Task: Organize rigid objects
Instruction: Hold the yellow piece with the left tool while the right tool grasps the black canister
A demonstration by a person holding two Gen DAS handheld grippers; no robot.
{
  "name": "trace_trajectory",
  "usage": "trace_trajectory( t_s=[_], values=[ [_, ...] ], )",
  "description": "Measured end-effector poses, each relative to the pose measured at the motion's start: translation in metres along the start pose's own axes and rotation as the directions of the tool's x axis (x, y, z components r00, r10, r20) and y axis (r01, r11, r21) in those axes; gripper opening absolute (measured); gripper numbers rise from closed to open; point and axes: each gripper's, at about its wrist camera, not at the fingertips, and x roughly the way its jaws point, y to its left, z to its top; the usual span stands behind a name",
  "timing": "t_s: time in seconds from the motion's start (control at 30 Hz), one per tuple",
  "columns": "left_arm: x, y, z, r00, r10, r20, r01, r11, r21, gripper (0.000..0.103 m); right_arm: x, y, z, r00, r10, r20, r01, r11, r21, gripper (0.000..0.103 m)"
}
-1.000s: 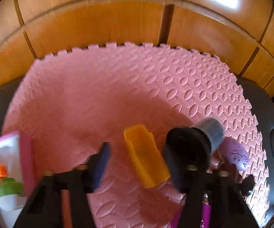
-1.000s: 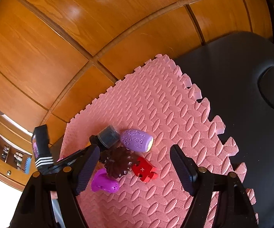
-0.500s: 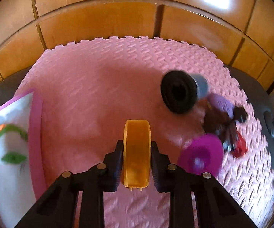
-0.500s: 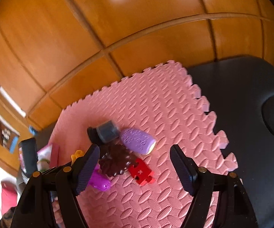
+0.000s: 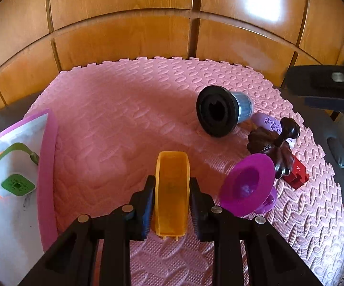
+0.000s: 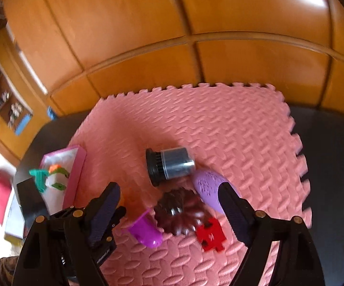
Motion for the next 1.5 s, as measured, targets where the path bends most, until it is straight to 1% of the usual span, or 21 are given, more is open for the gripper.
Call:
trace_trajectory(
  t_s=[0.07,0.13,0.27,0.33,0.6,0.63,0.67,0.7,0.83,0.93,1.03,1.1,1.2,1.33,1.43,1.5],
  values=[
    [-0.001,0.000,0.000,1.000,0.003,0.003,-0.003,1.000,0.002,0.027,0.014,0.007,0.008,0.999,-0.014,-0.049,0.011,0.998,-0.057,0.086],
    [-0.001,0.000,0.000,1.000,0.007,0.005,-0.007,1.000,0.006,0.027,0.026,0.012,0.014,0.996,-0.029,-0.081,0.022,0.996,-0.089,0.086],
    [0.000,-0.001,-0.001,1.000,0.009,0.006,-0.009,1.000,0.005,0.027,0.048,0.017,0.023,0.989,-0.055,-0.134,0.039,0.992,-0.122,0.087],
    [0.000,0.000,-0.001,1.000,0.009,0.006,-0.009,1.000,0.005,0.027,0.061,0.019,0.027,0.983,-0.083,-0.166,0.060,0.989,-0.138,0.090],
    [0.000,0.000,-0.002,1.000,0.006,0.008,-0.006,1.000,0.001,0.028,0.100,0.022,0.037,0.960,-0.145,-0.240,0.107,0.980,-0.165,0.089],
    [0.000,0.000,-0.002,1.000,0.006,0.009,-0.006,1.000,0.001,0.028,0.106,0.022,0.037,0.955,-0.154,-0.252,0.113,0.979,-0.168,0.086],
    [0.000,0.000,-0.002,1.000,0.006,0.009,-0.006,1.000,0.000,0.028,0.111,0.022,0.037,0.950,-0.173,-0.261,0.130,0.976,-0.173,0.065],
    [0.000,0.000,-0.002,1.000,0.006,0.008,-0.006,1.000,0.000,0.028,0.114,0.022,0.036,0.947,-0.184,-0.263,0.141,0.975,-0.174,0.064],
    [0.000,-0.001,-0.001,1.000,0.008,0.008,-0.008,1.000,0.000,0.028,0.115,0.023,0.034,0.954,-0.192,-0.232,0.151,0.972,-0.181,0.064],
    [0.000,-0.001,-0.001,1.000,0.011,0.010,-0.011,1.000,0.003,0.028,0.114,0.021,0.035,0.956,-0.184,-0.229,0.149,0.975,-0.164,0.064],
    [0.000,-0.001,-0.001,1.000,0.013,0.010,-0.013,1.000,0.004,0.028,0.112,0.023,0.034,0.958,-0.193,-0.213,0.161,0.974,-0.159,0.064],
    [0.000,-0.001,-0.001,1.000,0.013,0.010,-0.013,1.000,0.006,0.028,0.105,0.024,0.034,0.964,-0.203,-0.173,0.177,0.972,-0.154,0.064],
    [-0.001,-0.001,-0.002,1.000,0.014,0.011,-0.014,1.000,0.008,0.028,0.083,0.021,0.038,0.976,-0.194,-0.100,0.183,0.976,-0.117,0.064],
    [-0.001,-0.001,-0.002,1.000,0.014,0.012,-0.014,1.000,0.008,0.028,0.035,0.012,0.041,0.983,-0.180,0.019,0.181,0.981,-0.074,0.064],
    [-0.001,-0.001,-0.001,1.000,0.015,0.012,-0.015,1.000,0.009,0.028,0.001,0.006,0.029,0.987,-0.151,0.063,0.154,0.987,-0.052,0.064],
    [-0.001,0.000,-0.002,1.000,0.016,0.013,-0.016,1.000,0.011,0.028,-0.019,0.001,0.013,0.991,-0.120,0.066,0.123,0.992,-0.033,0.064]
  ],
)
